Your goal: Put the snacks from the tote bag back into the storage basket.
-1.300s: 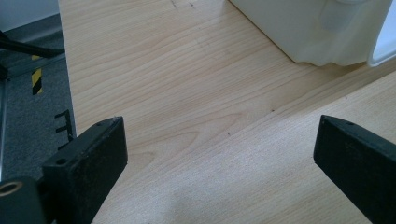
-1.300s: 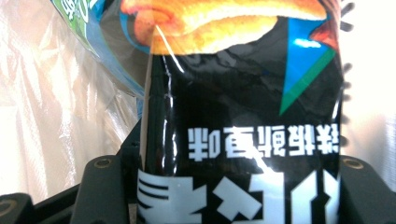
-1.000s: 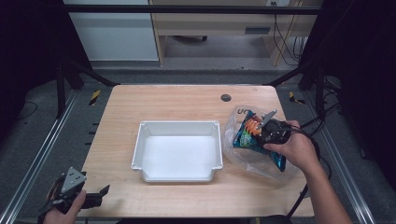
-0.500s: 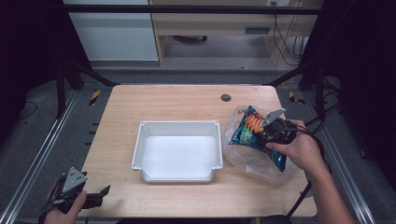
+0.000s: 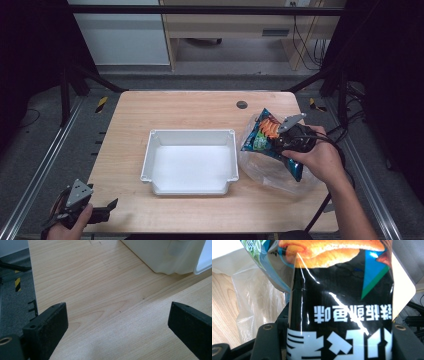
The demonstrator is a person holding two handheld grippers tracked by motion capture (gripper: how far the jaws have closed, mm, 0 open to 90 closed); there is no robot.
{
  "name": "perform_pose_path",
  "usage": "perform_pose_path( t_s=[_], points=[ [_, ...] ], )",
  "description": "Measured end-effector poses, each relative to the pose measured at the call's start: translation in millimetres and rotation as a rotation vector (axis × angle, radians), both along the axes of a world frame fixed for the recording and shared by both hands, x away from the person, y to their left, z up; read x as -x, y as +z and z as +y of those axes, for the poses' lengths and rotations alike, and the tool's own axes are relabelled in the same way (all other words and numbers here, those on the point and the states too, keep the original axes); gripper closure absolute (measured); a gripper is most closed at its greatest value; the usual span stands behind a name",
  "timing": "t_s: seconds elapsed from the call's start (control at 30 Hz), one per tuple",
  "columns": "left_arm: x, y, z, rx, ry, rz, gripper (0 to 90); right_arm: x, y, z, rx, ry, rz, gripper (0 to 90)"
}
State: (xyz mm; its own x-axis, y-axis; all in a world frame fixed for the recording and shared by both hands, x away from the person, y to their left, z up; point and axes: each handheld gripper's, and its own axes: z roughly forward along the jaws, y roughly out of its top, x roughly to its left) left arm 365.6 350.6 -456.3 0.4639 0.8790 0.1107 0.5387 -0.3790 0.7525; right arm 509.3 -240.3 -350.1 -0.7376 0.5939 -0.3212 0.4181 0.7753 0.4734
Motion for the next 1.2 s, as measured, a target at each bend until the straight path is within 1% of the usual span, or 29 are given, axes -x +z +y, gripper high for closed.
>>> perform_pose_path(
  t_s=[0.1, 0.2, 0.43, 0.73, 0.93, 1.03, 1.2],
  points=[
    [0.4, 0.6, -0.1, 0.003, 0.001, -0.003, 2.4, 2.0, 6.4, 1.0, -0.011, 0.004, -0.011, 40.5],
    [0.2, 0.2, -0.2, 0.001, -0.001, 0.001, 2.4, 3.2, 9.6, 1.8, -0.016, 0.002, -0.021, 40.5],
    [0.1, 0.0, 0.3, 0.004, 0.0, 0.002, 2.4, 4.7, 11.9, 3.4, -0.013, -0.005, -0.027, 40.6],
    [0.4, 0.2, 2.1, 0.004, 0.005, 0.001, 2.4, 5.4, 19.7, 6.7, -0.046, -0.012, -0.057, 40.9],
    [0.4, 0.2, 1.3, 0.004, 0.004, 0.0, 2.4, 6.9, 24.3, 10.7, -0.056, -0.001, -0.07, 40.8],
    [0.7, 0.6, -0.2, 0.0, -0.005, 0.002, 2.4, 7.9, 25.8, 14.5, -0.063, 0.008, -0.073, 40.8],
    [0.9, -0.1, -6.6, -0.008, -0.026, 0.009, 2.4, 8.6, 27.8, 16.6, -0.06, 0.021, -0.075, 40.9]
  ],
)
